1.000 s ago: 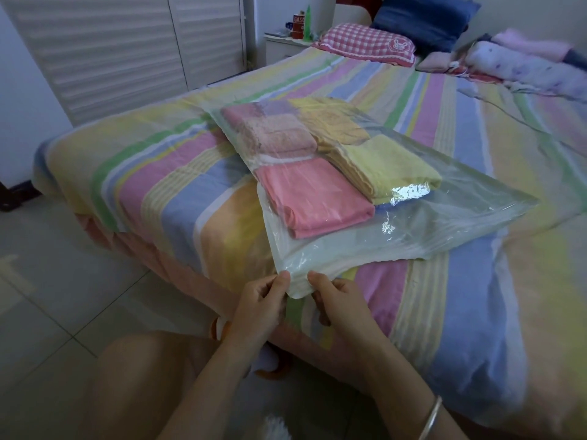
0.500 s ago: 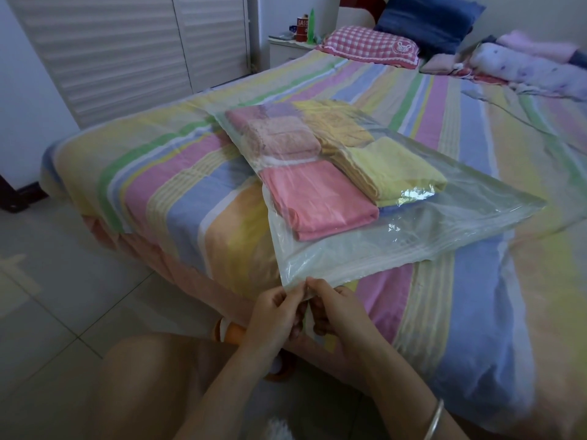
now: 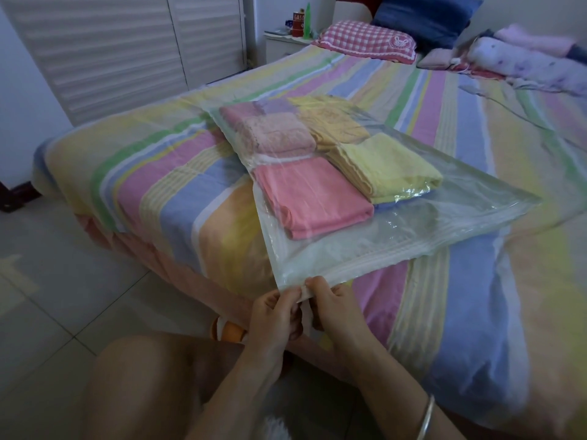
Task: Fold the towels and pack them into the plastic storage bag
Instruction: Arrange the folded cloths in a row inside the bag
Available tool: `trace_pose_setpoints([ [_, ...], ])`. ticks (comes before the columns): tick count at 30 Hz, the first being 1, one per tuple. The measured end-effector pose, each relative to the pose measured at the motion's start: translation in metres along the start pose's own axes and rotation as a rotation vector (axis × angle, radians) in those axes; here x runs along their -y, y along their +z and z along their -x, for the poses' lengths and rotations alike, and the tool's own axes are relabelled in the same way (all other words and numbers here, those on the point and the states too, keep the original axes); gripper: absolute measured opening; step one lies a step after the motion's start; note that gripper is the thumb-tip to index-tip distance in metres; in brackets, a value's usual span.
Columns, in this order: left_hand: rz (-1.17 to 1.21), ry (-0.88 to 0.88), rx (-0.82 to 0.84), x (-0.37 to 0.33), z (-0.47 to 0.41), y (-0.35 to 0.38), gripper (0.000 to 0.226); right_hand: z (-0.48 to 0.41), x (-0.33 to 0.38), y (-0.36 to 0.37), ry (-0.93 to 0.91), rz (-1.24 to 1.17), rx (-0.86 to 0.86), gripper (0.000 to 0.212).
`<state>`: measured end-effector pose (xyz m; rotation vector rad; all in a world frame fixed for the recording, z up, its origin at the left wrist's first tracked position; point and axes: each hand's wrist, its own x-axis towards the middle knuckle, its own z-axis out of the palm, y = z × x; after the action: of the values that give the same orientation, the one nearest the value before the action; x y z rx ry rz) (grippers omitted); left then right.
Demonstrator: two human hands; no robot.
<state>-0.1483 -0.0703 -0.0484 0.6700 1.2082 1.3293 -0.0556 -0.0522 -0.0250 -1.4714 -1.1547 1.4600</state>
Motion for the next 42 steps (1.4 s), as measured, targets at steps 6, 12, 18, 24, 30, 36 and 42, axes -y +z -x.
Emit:
trace_pose_setpoints([
  [6,0.048,0.030,-0.022,0.008,-0.005,-0.017,0.050,-0.016,0.006,-0.034,0.028,0.048,-0.189,0.045],
  [12,0.141,0.038,-0.073,0.000,-0.006,-0.049,0.040,-0.025,0.008,-0.063,0.009,-0.061,-0.262,0.052],
  [18,0.288,-0.125,-0.237,0.009,0.003,-0.030,0.042,-0.022,0.002,-0.057,0.003,-0.038,-0.303,0.051],
  [24,0.025,-0.173,-0.134,0.022,0.000,0.065,0.055,-0.010,0.009,-0.059,0.047,-0.047,-0.253,0.041],
  [30,-0.099,-0.165,-0.226,0.031,-0.016,0.101,0.035,-0.007,0.010,-0.063,0.081,-0.085,-0.189,0.028],
  [36,-0.014,-0.175,-0.263,0.034,-0.018,0.091,0.043,-0.008,0.007,-0.060,0.098,-0.123,-0.193,0.028],
  [42,0.085,-0.189,-0.194,0.021,-0.009,0.065,0.026,-0.019,0.001,-0.076,0.078,-0.050,-0.309,0.042],
])
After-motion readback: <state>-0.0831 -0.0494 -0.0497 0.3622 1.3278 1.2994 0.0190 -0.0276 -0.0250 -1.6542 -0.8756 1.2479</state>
